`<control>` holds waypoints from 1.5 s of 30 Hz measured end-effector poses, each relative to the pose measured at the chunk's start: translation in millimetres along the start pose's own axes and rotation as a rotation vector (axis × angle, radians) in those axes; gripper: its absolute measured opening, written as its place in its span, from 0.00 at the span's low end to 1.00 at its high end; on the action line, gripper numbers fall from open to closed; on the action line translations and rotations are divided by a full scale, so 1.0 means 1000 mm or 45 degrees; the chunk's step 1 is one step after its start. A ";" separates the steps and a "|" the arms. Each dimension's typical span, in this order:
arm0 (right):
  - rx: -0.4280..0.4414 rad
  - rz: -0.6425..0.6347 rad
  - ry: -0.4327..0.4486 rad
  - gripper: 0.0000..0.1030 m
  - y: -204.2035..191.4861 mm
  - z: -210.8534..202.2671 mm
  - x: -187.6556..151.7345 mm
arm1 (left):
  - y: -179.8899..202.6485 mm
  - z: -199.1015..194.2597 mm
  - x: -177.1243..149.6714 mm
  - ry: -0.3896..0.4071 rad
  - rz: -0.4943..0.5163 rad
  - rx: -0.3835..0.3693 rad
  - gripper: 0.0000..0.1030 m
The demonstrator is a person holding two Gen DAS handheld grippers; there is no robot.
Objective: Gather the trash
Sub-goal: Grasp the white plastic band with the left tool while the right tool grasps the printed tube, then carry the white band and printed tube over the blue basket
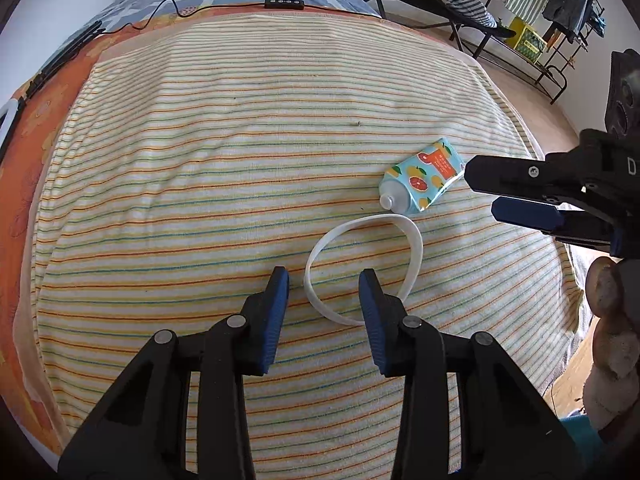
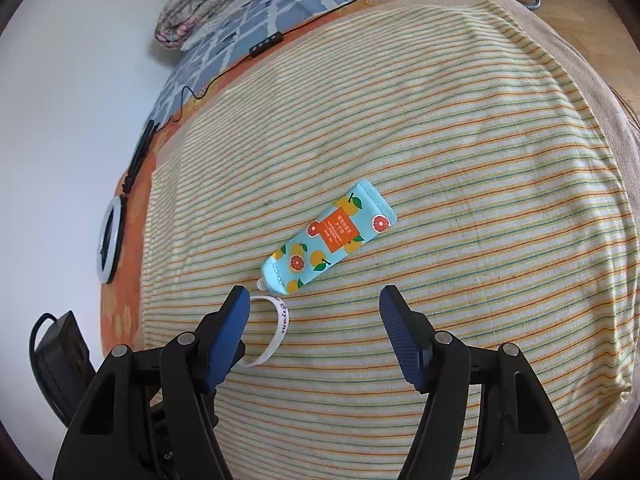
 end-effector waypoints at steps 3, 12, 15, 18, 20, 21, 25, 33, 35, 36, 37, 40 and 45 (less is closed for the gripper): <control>0.024 0.055 -0.017 0.63 0.001 0.009 0.007 | 0.003 0.001 0.005 0.022 0.058 0.050 0.22; -0.057 0.068 0.013 0.63 -0.007 0.027 0.030 | -0.008 -0.015 0.011 0.101 0.089 0.113 0.04; -0.133 0.040 0.040 0.63 -0.012 0.030 0.041 | -0.021 -0.026 0.009 0.125 0.059 0.114 0.03; -0.259 -0.016 0.053 0.63 -0.019 0.037 0.048 | -0.036 -0.030 0.006 0.131 0.028 0.121 0.03; -0.389 -0.088 0.058 0.63 -0.025 0.042 0.052 | -0.047 -0.029 0.003 0.123 0.001 0.118 0.04; -0.456 -0.126 0.060 0.63 -0.027 0.045 0.053 | -0.052 -0.029 0.002 0.119 -0.014 0.116 0.03; -0.608 -0.244 0.055 0.63 -0.032 0.051 0.051 | -0.066 -0.029 -0.002 0.108 -0.057 0.092 0.03; -0.437 -0.274 0.011 0.05 -0.024 0.035 0.040 | -0.065 -0.047 0.000 0.159 -0.073 0.061 0.04; -0.426 -0.299 0.027 0.05 -0.031 0.035 0.035 | -0.061 -0.051 0.001 0.172 -0.062 0.061 0.03; -0.424 -0.311 0.037 0.05 -0.031 0.032 0.033 | -0.059 -0.053 0.001 0.178 -0.054 0.063 0.03; -0.420 -0.319 0.045 0.05 -0.032 0.029 0.030 | -0.056 -0.055 0.001 0.183 -0.047 0.061 0.03; -0.378 -0.324 0.066 0.05 -0.034 0.018 0.019 | -0.051 -0.061 -0.002 0.197 -0.035 0.057 0.03; -0.374 -0.385 0.085 0.04 -0.042 0.004 0.005 | -0.041 -0.073 -0.009 0.222 -0.014 0.059 0.03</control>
Point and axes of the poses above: each gripper's, at about its wrist camera, not at the fingertips, and z roughly the way its jaws point, y to its right, x to its top, the point moved 10 cm from there along z, roughly the way its jaws point, and after that the axes turned 15 degrees about -y, right-handed, at the moved point
